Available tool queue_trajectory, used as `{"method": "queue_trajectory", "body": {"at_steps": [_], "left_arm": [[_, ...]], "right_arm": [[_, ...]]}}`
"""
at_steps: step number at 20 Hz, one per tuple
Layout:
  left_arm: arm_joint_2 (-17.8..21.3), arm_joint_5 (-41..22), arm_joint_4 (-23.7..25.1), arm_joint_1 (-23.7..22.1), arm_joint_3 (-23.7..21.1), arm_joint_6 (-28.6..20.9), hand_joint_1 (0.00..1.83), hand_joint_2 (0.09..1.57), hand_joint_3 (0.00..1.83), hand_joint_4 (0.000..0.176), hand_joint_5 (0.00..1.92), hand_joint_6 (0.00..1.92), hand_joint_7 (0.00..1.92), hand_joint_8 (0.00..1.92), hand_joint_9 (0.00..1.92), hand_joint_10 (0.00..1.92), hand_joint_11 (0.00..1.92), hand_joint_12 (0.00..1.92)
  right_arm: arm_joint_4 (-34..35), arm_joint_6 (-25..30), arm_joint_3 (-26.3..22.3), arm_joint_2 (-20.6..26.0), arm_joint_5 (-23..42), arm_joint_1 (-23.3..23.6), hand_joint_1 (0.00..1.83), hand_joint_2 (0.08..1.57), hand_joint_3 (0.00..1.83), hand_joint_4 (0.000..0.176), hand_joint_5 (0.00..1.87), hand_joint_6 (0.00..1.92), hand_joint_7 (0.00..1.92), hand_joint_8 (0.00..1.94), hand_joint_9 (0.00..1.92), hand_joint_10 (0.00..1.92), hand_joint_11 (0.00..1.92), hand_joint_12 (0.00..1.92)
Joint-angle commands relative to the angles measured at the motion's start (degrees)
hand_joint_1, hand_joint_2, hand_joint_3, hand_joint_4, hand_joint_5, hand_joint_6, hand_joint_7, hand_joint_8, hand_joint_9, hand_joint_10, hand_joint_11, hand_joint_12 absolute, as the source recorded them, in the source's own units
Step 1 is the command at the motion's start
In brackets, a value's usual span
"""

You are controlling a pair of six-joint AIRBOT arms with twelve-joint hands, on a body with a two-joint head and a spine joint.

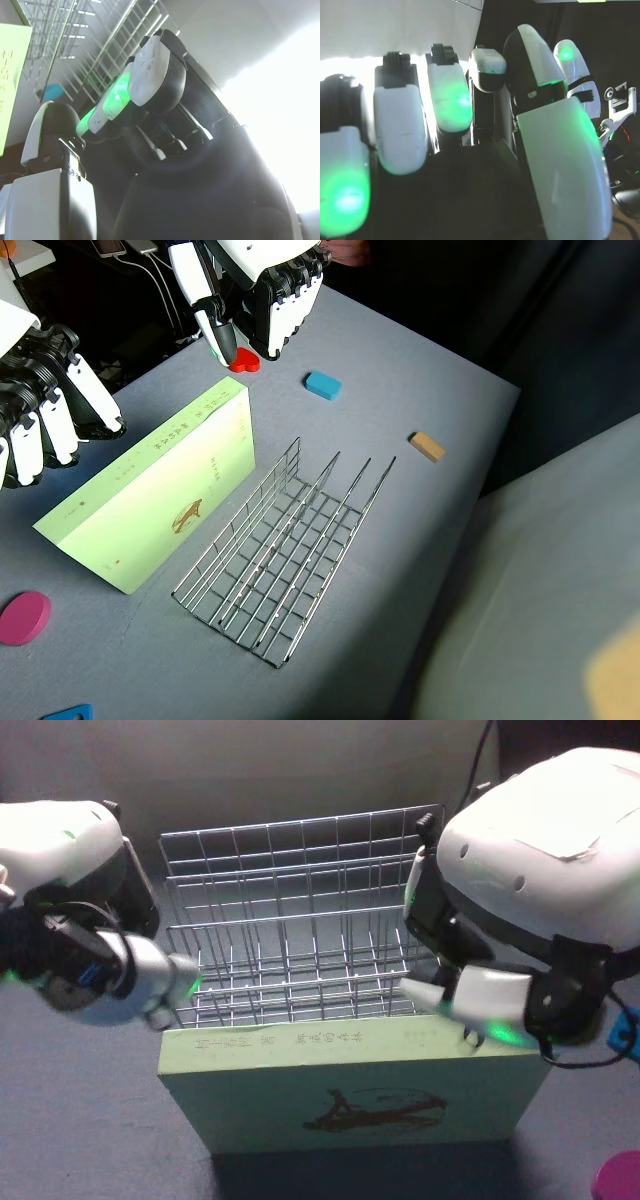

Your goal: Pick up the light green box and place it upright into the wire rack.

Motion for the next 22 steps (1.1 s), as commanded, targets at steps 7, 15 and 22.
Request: {"method": "queue_trajectory", "body": {"at_steps": [7, 15, 22], "left_arm": [[-0.19, -0.79, 5.19, -0.33, 0.22, 1.29, 0.14, 1.14, 0.01, 0.082, 0.34, 0.01, 0.22, 0.00, 0.23, 0.01, 0.00, 0.70], [0.97, -4.06, 6.51, -0.05, 4.13, 5.45, 0.14, 1.14, 0.00, 0.085, 0.34, 0.00, 0.22, 0.00, 0.23, 0.01, 0.00, 0.68], [2.86, -7.70, 7.59, 1.16, 6.64, 7.85, 0.14, 1.14, 0.00, 0.082, 0.34, 0.00, 0.22, 0.00, 0.24, 0.01, 0.00, 0.68]], "right_arm": [[-3.25, 0.04, -0.04, -0.33, -0.10, 1.15, 0.04, 1.07, 0.01, 0.095, 0.11, 0.00, 0.09, 0.00, 0.08, 0.00, 0.00, 0.60], [-1.45, -1.67, 0.54, -4.21, -2.21, 3.88, 0.13, 1.05, 0.00, 0.095, 0.12, 0.00, 0.09, 0.00, 0.08, 0.00, 0.00, 0.61], [8.59, -4.56, 2.16, -10.93, -5.86, 7.24, 0.49, 0.97, 0.00, 0.092, 0.11, 0.00, 0.09, 0.00, 0.08, 0.00, 0.00, 0.53]]}}
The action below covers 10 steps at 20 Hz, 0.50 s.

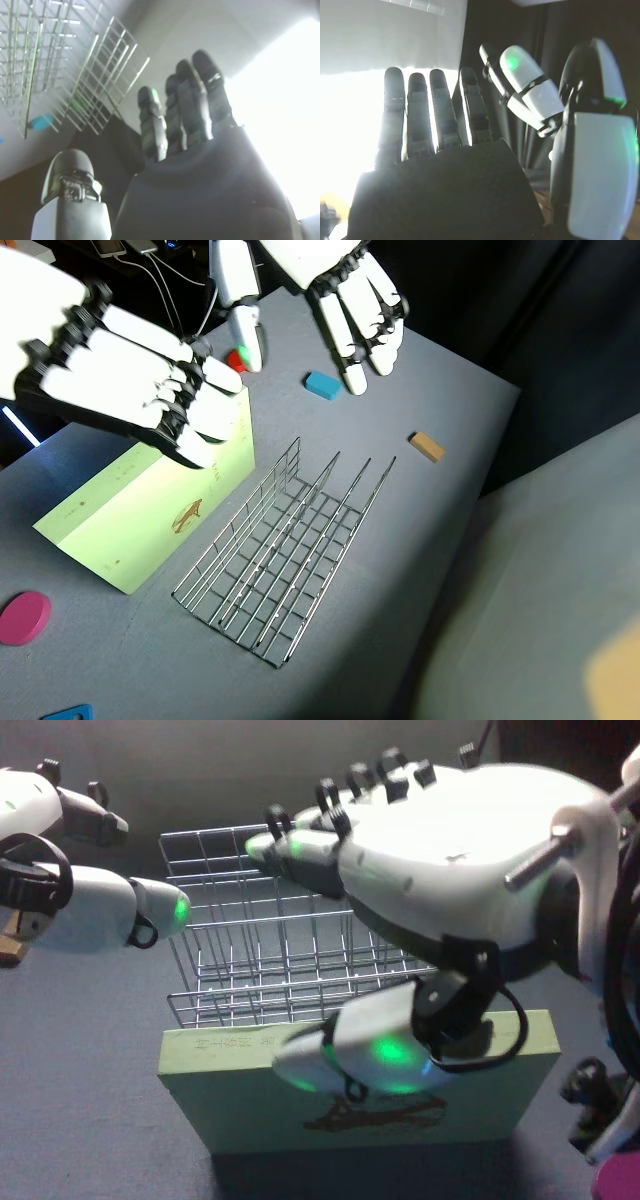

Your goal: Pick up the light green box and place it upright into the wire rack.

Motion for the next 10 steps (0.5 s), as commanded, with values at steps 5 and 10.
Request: {"method": "queue_trajectory", "body": {"at_steps": [5, 10], "left_arm": [[0.85, -2.17, 6.19, -0.41, 1.07, 5.36, 0.14, 1.15, 0.00, 0.081, 0.35, 0.00, 0.23, 0.00, 0.25, 0.01, 0.00, 0.70], [2.02, -4.09, 6.19, -0.32, 2.10, 11.12, 0.14, 1.14, 0.00, 0.080, 0.35, 0.00, 0.23, 0.00, 0.25, 0.00, 0.00, 0.70]], "right_arm": [[3.64, -2.01, 2.06, -3.31, -0.09, 2.50, 0.71, 0.92, 0.00, 0.085, 0.11, 0.00, 0.07, 0.00, 0.06, 0.00, 0.00, 0.47], [6.63, -2.06, 4.99, -6.14, -0.92, 2.28, 0.77, 0.90, 0.00, 0.083, 0.11, 0.00, 0.06, 0.00, 0.05, 0.00, 0.00, 0.49]]}}
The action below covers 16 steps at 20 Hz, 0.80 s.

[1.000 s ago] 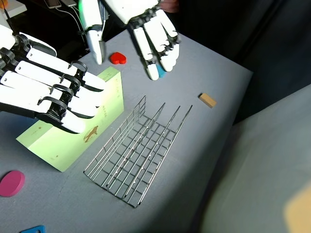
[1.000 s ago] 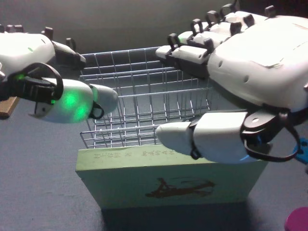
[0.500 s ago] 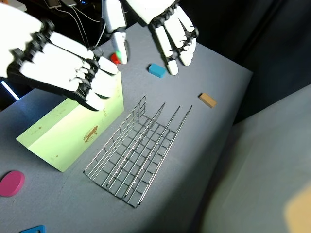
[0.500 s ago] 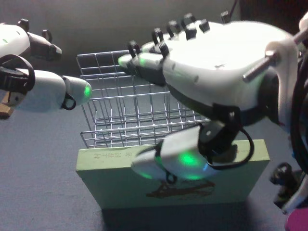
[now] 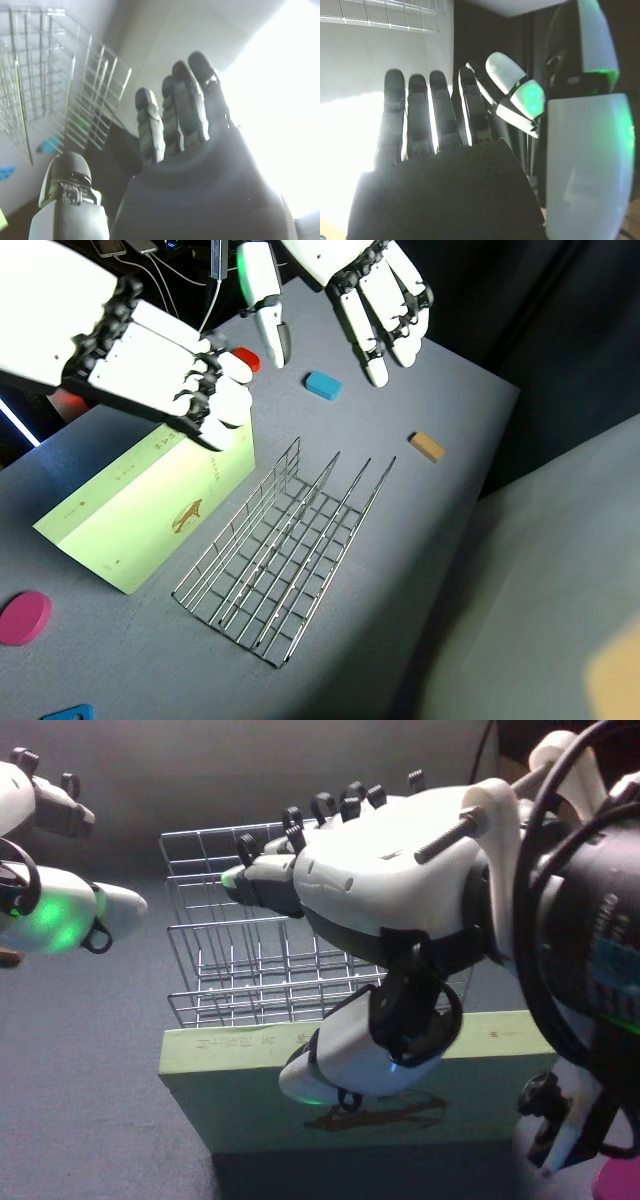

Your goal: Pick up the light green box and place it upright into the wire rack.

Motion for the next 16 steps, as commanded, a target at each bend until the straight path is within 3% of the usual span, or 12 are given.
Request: {"method": "queue_trajectory", "body": {"at_steps": [1, 9, 16], "left_arm": [[0.52, -1.39, 5.10, -0.32, 0.41, 0.85, 0.15, 1.14, 0.00, 0.080, 0.37, 0.01, 0.24, 0.01, 0.25, 0.00, 0.00, 0.70], [1.25, -2.35, 5.09, -0.87, 1.70, 8.97, 0.15, 1.15, 0.00, 0.080, 0.36, 0.00, 0.24, 0.00, 0.25, 0.00, 0.00, 0.71], [1.30, -1.51, 5.06, -0.81, 1.90, 11.43, 0.15, 1.15, 0.00, 0.081, 0.36, 0.00, 0.24, 0.00, 0.25, 0.00, 0.00, 0.71]], "right_arm": [[-3.26, 0.11, 0.37, -0.35, 1.55, 0.75, 0.77, 0.90, 0.00, 0.083, 0.11, 0.00, 0.06, 0.00, 0.05, 0.00, 0.00, 0.49], [-2.17, 1.71, 4.15, -4.65, 2.66, -2.43, 0.77, 0.90, 0.00, 0.082, 0.10, 0.00, 0.05, 0.00, 0.04, 0.00, 0.00, 0.49], [-4.09, 1.74, 7.03, -6.91, 3.29, -5.36, 0.77, 0.90, 0.00, 0.082, 0.10, 0.00, 0.05, 0.00, 0.04, 0.00, 0.00, 0.45]]}}
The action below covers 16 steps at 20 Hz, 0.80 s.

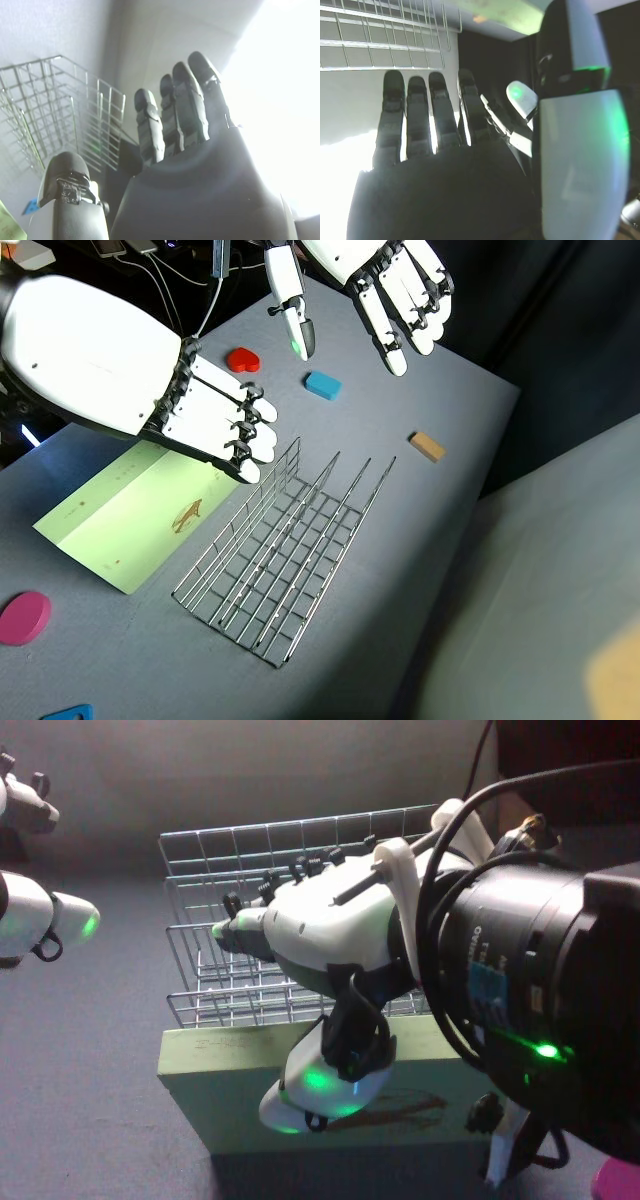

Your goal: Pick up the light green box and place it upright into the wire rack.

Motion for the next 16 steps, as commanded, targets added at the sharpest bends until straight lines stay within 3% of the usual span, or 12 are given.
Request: {"method": "queue_trajectory", "body": {"at_steps": [1, 13, 14, 16], "left_arm": [[0.29, -0.44, 4.90, -0.72, 0.34, 0.58, 0.15, 1.15, 0.00, 0.080, 0.36, 0.00, 0.24, 0.00, 0.25, 0.00, 0.00, 0.71], [0.27, 0.81, 4.05, -0.98, 0.06, 0.73, 0.15, 1.15, 0.00, 0.079, 0.37, 0.00, 0.24, 0.00, 0.24, 0.00, 0.00, 0.71], [0.27, 0.81, 3.93, -1.00, 0.04, 0.74, 0.15, 1.15, 0.00, 0.079, 0.38, 0.01, 0.24, 0.00, 0.24, 0.00, 0.00, 0.71], [0.26, 1.02, 2.98, -1.04, 0.09, 0.74, 0.15, 1.16, 0.01, 0.080, 0.38, 0.01, 0.24, 0.00, 0.24, 0.00, 0.00, 0.71]], "right_arm": [[-4.42, 0.25, 0.30, -0.10, 1.46, 0.23, 0.77, 0.90, 0.00, 0.082, 0.10, 0.00, 0.05, 0.00, 0.04, 0.00, 0.00, 0.47], [-5.58, 1.12, 1.34, -1.07, 0.10, -3.09, 0.77, 0.91, 0.00, 0.081, 0.12, 0.00, 0.06, 0.00, 0.04, 0.00, 0.00, 0.50], [-5.59, 1.12, 1.45, -1.09, 0.11, -3.25, 0.78, 0.91, 0.00, 0.071, 0.15, 0.01, 0.09, 0.01, 0.06, 0.01, 0.00, 0.56], [-5.68, 1.10, 1.60, -1.09, 0.12, -3.28, 0.81, 0.91, 0.00, 0.026, 0.25, 0.02, 0.18, 0.02, 0.14, 0.02, 0.00, 0.72]]}}
